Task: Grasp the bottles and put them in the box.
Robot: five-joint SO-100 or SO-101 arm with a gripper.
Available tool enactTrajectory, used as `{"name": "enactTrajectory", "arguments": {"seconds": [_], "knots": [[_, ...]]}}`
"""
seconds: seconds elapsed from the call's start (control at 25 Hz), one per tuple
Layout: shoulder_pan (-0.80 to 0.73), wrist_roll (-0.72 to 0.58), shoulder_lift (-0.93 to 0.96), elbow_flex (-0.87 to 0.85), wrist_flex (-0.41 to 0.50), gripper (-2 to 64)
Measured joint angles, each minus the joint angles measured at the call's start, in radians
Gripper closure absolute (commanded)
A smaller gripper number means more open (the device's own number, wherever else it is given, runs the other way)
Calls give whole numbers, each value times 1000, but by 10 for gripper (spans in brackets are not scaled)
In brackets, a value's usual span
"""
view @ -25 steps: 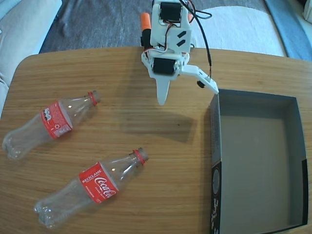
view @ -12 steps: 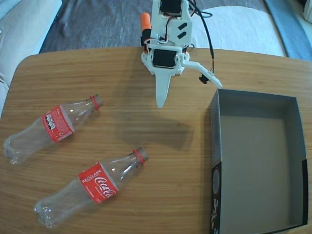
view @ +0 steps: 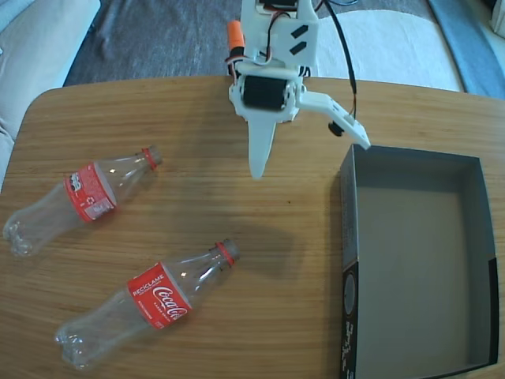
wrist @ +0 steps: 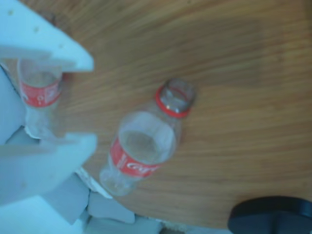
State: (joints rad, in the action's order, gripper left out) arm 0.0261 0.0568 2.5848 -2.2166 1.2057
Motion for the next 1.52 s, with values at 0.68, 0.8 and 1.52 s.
{"name": "enactTrajectory", "arguments": {"seconds": [0.68,0.8,1.52], "knots": [[0,-342,-686,595,100,311],[51,-472,-723,660,100,313],[270,-1088,-881,834,100,306]]}}
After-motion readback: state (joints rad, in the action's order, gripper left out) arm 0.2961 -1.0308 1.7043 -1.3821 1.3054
